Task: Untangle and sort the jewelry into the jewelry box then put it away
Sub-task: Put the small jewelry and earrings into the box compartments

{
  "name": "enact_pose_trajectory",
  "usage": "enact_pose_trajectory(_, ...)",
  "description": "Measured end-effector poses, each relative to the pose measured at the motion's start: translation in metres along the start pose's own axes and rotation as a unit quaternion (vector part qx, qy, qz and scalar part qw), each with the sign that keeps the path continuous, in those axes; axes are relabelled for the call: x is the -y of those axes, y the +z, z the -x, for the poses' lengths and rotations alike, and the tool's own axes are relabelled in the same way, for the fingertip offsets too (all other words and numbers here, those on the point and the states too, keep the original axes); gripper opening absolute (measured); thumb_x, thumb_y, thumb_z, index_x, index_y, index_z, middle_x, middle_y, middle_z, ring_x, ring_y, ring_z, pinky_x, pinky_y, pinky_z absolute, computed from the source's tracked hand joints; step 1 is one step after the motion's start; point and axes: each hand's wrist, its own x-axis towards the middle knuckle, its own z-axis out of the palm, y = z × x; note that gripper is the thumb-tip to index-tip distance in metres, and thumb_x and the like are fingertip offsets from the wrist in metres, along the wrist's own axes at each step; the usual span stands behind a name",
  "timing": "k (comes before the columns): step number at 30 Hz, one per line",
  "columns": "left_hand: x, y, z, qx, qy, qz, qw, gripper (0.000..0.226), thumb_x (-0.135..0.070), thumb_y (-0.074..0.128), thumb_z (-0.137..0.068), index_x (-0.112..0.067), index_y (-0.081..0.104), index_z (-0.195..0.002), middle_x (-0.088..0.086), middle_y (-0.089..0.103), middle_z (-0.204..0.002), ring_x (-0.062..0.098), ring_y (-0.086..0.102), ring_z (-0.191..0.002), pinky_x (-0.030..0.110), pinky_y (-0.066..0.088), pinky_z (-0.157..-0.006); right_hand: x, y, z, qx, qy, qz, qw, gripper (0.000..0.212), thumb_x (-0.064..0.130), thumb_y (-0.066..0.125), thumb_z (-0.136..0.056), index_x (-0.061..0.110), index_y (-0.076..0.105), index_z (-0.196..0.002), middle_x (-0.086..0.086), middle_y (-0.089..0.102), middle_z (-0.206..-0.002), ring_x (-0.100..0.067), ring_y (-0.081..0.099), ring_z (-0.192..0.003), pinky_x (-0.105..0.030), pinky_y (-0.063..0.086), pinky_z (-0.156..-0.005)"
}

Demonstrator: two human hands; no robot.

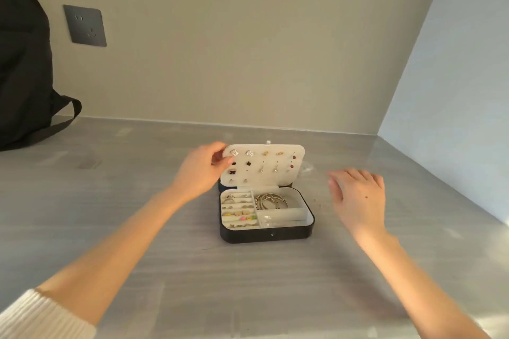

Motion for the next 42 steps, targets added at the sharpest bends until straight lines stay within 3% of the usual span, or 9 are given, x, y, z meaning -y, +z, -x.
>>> enact_pose_trajectory(3,-0.001,0.004,-0.002,-0.026,-0.019,-0.001,0.999,0.01,-0.019,0.056,-0.09,-0.011,0.062,-0.093,0.002,0.064,-0.083,0.02,0.058,-0.079,0.015,0.034,-0.059,-0.023,0.01,0.006,0.232,0.06,0.004,0.971,0.023,0.019,0.05,-0.092,0.017,0.072,-0.091,-0.006,0.069,-0.09,-0.034,0.061,-0.088,-0.036,0.039,-0.077)
enact_pose_trajectory(5,-0.003,0.006,-0.003,-0.035,-0.024,-0.002,0.999,0.009,-0.019,0.056,-0.09,-0.012,0.061,-0.093,0.001,0.062,-0.083,0.019,0.056,-0.079,0.013,0.033,-0.056,-0.026,0.014,0.004,0.285,0.07,-0.001,0.956,0.023,0.019,0.047,-0.094,0.018,0.07,-0.098,-0.004,0.067,-0.101,-0.031,0.057,-0.1,-0.035,0.042,-0.084)
enact_pose_trajectory(9,-0.006,0.004,-0.004,-0.055,-0.036,0.009,0.998,0.008,-0.018,0.057,-0.09,-0.013,0.061,-0.095,-0.002,0.059,-0.081,0.015,0.052,-0.076,0.019,0.03,-0.056,-0.033,0.006,-0.007,0.274,0.101,0.045,0.955,0.026,0.014,0.044,-0.093,0.019,0.069,-0.1,-0.005,0.065,-0.112,-0.031,0.054,-0.108,-0.035,0.041,-0.088)
enact_pose_trajectory(13,-0.008,0.006,-0.009,-0.061,-0.034,0.021,0.997,0.014,-0.013,0.056,-0.09,-0.013,0.061,-0.103,0.001,0.064,-0.089,0.018,0.058,-0.082,0.024,0.036,-0.069,-0.062,-0.005,-0.009,0.343,0.187,0.031,0.92,0.034,0.001,0.043,-0.082,0.025,0.047,-0.059,0.001,0.049,-0.074,-0.028,0.053,-0.086,-0.028,0.031,-0.058)
enact_pose_trajectory(18,-0.01,0.011,-0.013,-0.089,-0.002,0.013,0.996,0.031,-0.004,0.053,-0.088,-0.019,0.061,-0.114,-0.001,0.066,-0.104,0.017,0.06,-0.089,0.026,0.043,-0.077,-0.073,0.006,0.0,0.359,0.179,-0.003,0.916,0.014,0.014,0.056,-0.088,0.014,0.069,-0.093,-0.008,0.065,-0.106,-0.028,0.059,-0.103,-0.028,0.043,-0.082)
enact_pose_trajectory(25,-0.014,0.005,-0.017,-0.066,0.007,0.035,0.997,0.036,0.0,0.056,-0.083,-0.023,0.063,-0.108,-0.007,0.062,-0.111,0.008,0.057,-0.096,0.017,0.041,-0.083,-0.041,-0.004,-0.01,0.252,0.208,-0.15,0.933,0.012,0.006,0.063,-0.082,0.012,0.07,-0.073,-0.003,0.067,-0.076,-0.017,0.062,-0.075,-0.025,0.044,-0.067)
enact_pose_trajectory(30,-0.026,0.001,-0.021,0.01,0.031,0.068,0.997,0.018,-0.013,0.06,-0.087,-0.026,0.067,-0.095,-0.009,0.052,-0.112,0.001,0.048,-0.1,-0.004,0.031,-0.069,0.041,-0.02,-0.035,0.199,0.278,-0.574,0.744,0.008,0.0,0.061,-0.086,0.0,0.069,-0.083,-0.005,0.064,-0.066,-0.01,0.058,-0.059,-0.021,0.053,-0.06)
enact_pose_trajectory(35,-0.027,0.006,-0.025,0.026,0.026,0.133,0.99,0.014,-0.019,0.057,-0.091,-0.019,0.07,-0.096,-0.004,0.052,-0.114,0.003,0.045,-0.109,-0.006,0.032,-0.066,0.094,-0.002,-0.056,0.23,0.349,-0.716,0.559,0.009,-0.003,0.057,-0.087,-0.001,0.065,-0.085,-0.01,0.069,-0.072,-0.014,0.065,-0.062,-0.021,0.056,-0.064)
enact_pose_trajectory(42,-0.016,0.008,-0.027,0.051,0.015,0.184,0.982,0.014,-0.019,0.054,-0.092,-0.018,0.068,-0.091,-0.004,0.052,-0.12,-0.01,0.045,-0.102,-0.005,0.028,-0.076,0.109,0.016,-0.059,0.253,0.413,-0.755,0.443,0.008,0.003,0.061,-0.085,0.003,0.068,-0.081,-0.008,0.065,-0.069,-0.013,0.06,-0.057,-0.023,0.055,-0.055)
